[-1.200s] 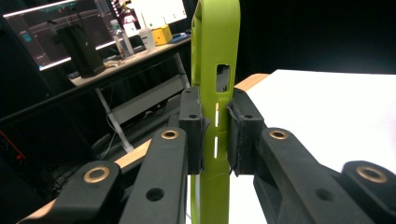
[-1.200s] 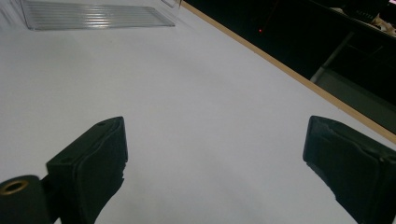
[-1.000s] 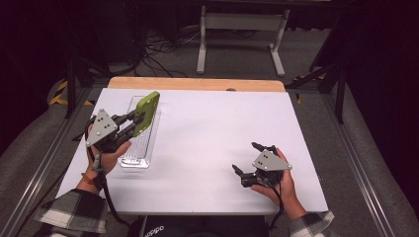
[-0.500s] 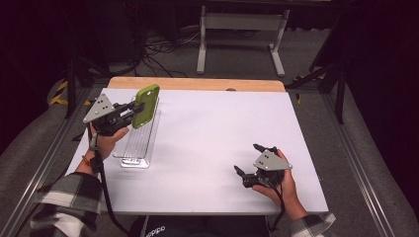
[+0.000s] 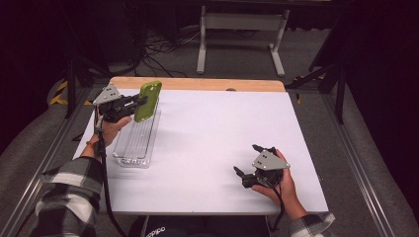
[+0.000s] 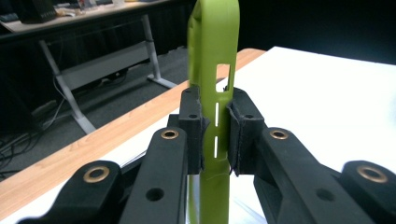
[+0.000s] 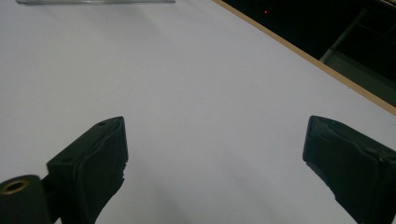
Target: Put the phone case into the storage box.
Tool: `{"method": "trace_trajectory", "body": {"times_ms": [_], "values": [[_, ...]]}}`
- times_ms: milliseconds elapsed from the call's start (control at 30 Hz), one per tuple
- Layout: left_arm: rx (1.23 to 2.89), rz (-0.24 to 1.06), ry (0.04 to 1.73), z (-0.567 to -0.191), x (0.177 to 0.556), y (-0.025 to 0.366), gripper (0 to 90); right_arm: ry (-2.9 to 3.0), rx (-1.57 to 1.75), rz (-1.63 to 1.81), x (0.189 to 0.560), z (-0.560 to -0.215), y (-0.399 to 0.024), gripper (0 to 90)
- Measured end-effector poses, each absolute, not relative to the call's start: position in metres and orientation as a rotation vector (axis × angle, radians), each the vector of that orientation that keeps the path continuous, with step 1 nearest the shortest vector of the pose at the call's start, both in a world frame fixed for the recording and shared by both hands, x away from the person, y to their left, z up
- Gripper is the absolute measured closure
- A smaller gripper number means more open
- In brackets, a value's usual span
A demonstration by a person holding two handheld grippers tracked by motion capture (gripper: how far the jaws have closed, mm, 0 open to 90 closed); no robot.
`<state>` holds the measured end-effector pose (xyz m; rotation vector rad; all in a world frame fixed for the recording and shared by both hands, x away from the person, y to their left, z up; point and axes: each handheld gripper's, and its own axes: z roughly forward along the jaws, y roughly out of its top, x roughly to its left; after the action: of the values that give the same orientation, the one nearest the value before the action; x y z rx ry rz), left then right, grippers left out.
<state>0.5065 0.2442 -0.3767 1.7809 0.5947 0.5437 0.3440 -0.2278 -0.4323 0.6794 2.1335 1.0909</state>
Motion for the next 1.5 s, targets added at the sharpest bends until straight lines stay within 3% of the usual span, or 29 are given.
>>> {"method": "trace_trajectory", "body": {"times_ms": [400, 733, 967, 1500], "values": [[1.829, 0.504, 0.642, -0.398, 0.527, 0.247, 78.5, 2.154, 0.678, 1.077, 0.347, -0.435, -0.226, 7.4], [1.914, 0.546, 0.637, -0.397, 0.533, 0.241, 78.2, 2.182, 0.656, 1.058, 0.347, -0.437, -0.225, 7.5], [1.787, 0.517, 0.679, -0.397, 0.54, 0.25, 78.2, 2.212, 0.642, 1.025, 0.348, -0.44, -0.222, 7.6], [1.841, 0.589, 0.735, -0.409, 0.55, 0.253, 77.7, 2.276, 0.602, 0.978, 0.348, -0.444, -0.216, 7.8]]}}
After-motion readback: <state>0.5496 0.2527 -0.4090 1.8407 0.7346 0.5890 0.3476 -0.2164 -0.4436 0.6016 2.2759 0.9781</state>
